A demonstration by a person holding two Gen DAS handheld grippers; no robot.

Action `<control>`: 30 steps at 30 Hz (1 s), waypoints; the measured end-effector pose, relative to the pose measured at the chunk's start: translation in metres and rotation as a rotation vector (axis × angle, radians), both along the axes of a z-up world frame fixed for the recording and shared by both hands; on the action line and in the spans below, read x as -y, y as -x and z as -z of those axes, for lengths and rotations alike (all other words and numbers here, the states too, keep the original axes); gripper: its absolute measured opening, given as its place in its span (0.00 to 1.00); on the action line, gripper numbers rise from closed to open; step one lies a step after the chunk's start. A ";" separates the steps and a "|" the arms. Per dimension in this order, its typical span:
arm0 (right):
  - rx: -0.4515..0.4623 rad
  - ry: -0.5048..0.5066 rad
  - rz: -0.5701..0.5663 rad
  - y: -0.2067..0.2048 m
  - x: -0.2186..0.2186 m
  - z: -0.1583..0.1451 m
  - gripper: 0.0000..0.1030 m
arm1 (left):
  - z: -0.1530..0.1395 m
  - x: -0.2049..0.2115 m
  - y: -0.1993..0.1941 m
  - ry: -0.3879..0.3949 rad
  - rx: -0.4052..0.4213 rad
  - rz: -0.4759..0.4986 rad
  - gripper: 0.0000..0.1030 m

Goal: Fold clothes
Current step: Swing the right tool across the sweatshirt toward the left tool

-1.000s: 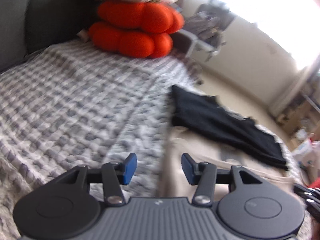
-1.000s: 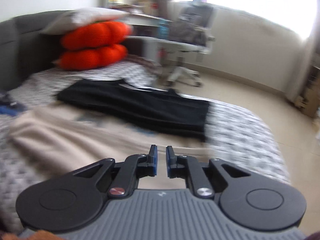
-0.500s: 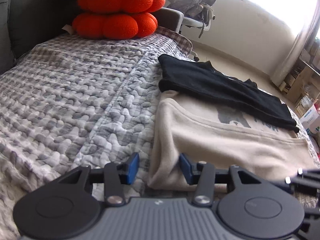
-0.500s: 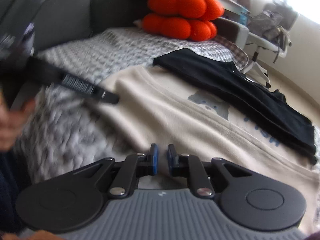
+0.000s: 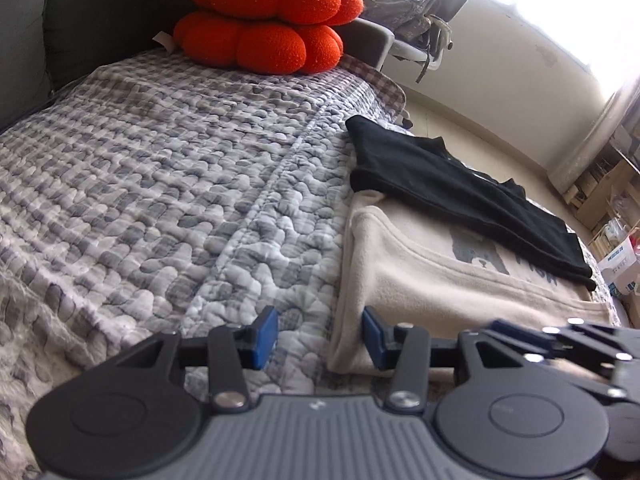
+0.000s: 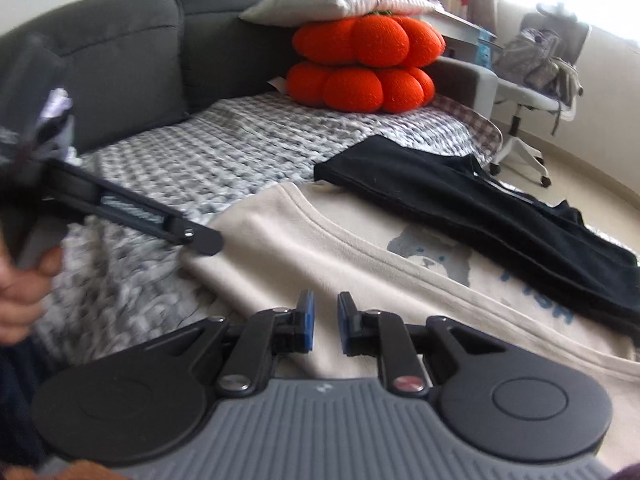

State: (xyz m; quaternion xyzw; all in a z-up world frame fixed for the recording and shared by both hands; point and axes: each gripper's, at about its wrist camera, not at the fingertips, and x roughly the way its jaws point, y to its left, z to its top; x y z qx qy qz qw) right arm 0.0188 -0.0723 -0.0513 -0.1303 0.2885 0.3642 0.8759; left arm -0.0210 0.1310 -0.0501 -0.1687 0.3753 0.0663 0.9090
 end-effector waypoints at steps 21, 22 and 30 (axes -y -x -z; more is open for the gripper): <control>-0.233 -0.081 -0.137 -0.072 -0.043 -0.004 0.27 | 0.007 -0.001 0.002 0.006 -0.036 0.009 0.47; -0.239 -0.089 -0.145 -0.078 -0.046 -0.007 0.27 | 0.007 -0.001 0.002 0.007 -0.037 0.008 0.47; -0.146 -0.010 -0.182 -0.085 -0.080 -0.005 0.26 | 0.005 -0.008 0.002 0.047 -0.023 0.000 0.47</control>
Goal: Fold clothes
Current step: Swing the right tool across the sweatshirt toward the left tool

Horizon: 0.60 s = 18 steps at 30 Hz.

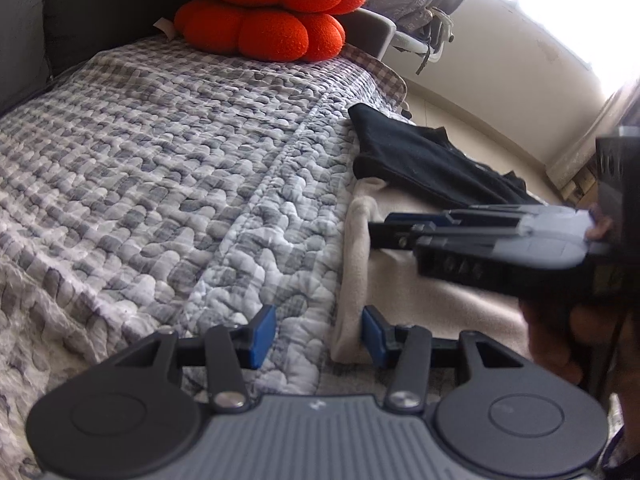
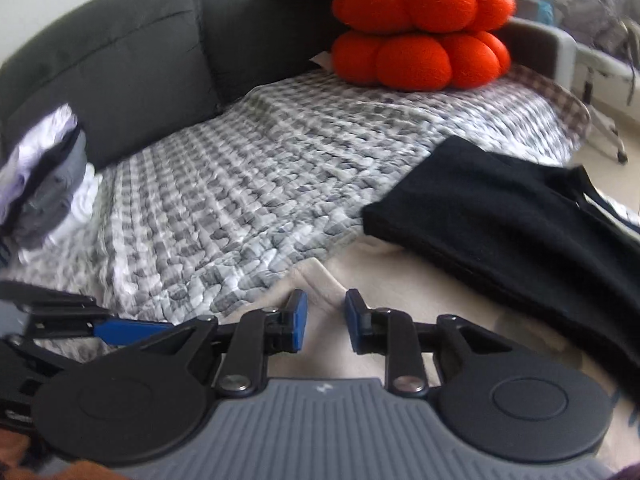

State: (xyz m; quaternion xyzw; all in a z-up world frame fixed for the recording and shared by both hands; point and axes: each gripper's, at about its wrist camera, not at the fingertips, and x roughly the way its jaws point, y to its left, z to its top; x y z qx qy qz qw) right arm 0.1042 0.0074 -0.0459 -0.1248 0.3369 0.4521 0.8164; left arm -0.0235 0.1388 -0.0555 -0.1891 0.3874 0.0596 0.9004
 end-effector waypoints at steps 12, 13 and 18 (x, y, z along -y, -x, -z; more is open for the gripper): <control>0.102 0.056 -0.068 0.023 0.009 -0.004 0.28 | 0.003 -0.027 0.003 0.196 0.005 -0.064 0.47; 0.101 0.033 -0.059 0.021 0.012 -0.009 0.31 | 0.003 -0.028 0.004 0.205 0.007 -0.064 0.47; 0.114 0.001 -0.024 0.002 0.013 -0.019 0.54 | 0.003 -0.024 0.002 0.197 -0.002 -0.058 0.48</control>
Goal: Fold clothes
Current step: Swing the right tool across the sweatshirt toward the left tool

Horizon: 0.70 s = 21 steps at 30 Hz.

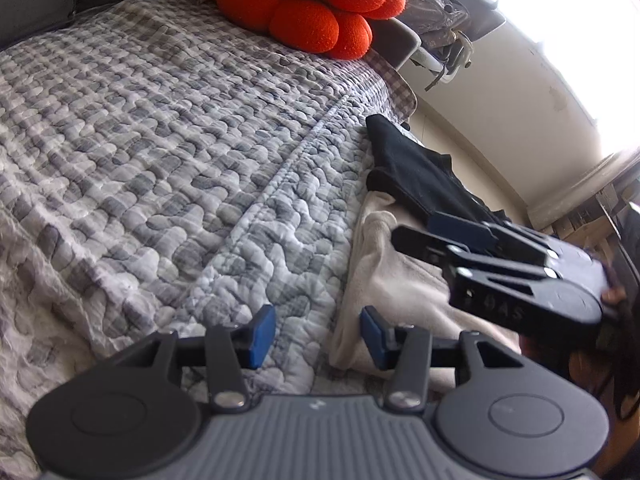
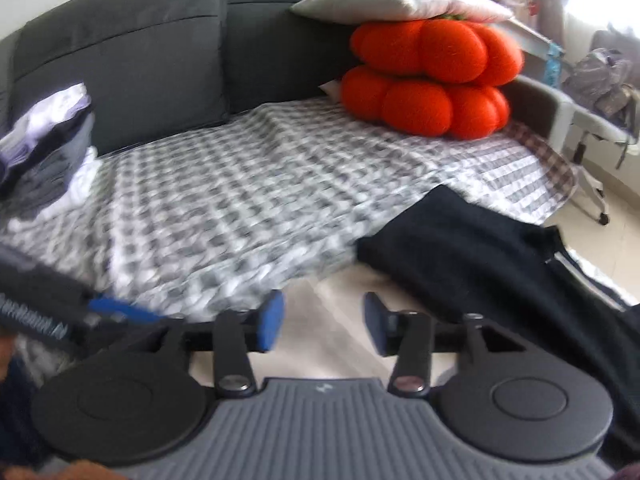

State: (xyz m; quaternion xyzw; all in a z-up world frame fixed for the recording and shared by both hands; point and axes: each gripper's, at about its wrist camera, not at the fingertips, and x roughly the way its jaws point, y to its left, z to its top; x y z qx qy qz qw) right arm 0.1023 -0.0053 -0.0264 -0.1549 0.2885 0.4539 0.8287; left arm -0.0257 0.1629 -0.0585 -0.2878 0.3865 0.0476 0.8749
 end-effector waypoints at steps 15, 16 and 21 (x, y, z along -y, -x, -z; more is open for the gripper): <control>0.089 0.068 -0.326 0.064 0.021 -0.013 0.03 | -0.001 0.004 -0.002 -0.057 -0.012 0.028 0.47; 0.092 0.078 -0.347 0.072 0.023 -0.012 0.03 | -0.001 0.005 -0.003 -0.065 -0.013 0.030 0.47; 0.172 0.103 -0.334 0.089 0.021 -0.001 0.04 | 0.000 0.007 -0.006 -0.084 -0.016 0.031 0.48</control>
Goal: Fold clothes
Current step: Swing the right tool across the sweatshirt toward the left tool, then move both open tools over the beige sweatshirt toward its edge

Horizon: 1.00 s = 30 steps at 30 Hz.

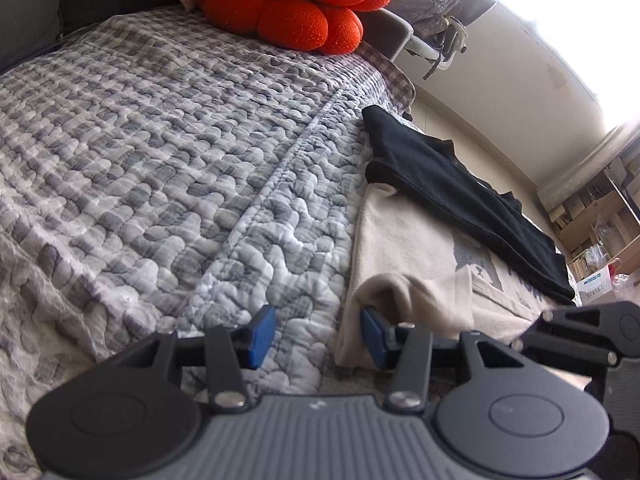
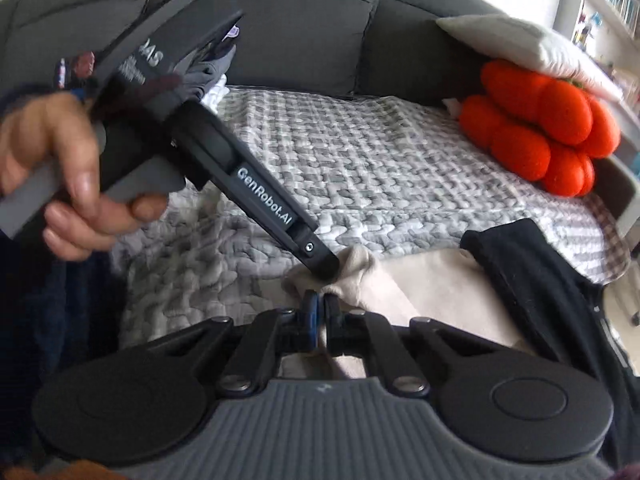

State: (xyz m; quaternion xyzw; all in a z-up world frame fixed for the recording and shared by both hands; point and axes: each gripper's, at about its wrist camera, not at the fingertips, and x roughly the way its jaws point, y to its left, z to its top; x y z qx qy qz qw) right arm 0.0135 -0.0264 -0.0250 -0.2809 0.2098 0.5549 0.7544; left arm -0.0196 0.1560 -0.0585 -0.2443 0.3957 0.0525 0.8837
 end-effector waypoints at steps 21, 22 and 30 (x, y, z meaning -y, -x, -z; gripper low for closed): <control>0.059 -0.041 0.492 -0.072 0.070 -0.035 0.13 | -0.002 0.003 -0.003 -0.021 0.017 -0.002 0.52; 0.038 -0.038 0.532 -0.073 0.083 -0.037 0.13 | -0.004 0.004 -0.002 -0.024 0.028 0.000 0.52; -0.211 -0.131 0.677 -0.086 0.159 -0.011 0.14 | -0.027 0.017 -0.004 -0.094 0.160 0.019 0.53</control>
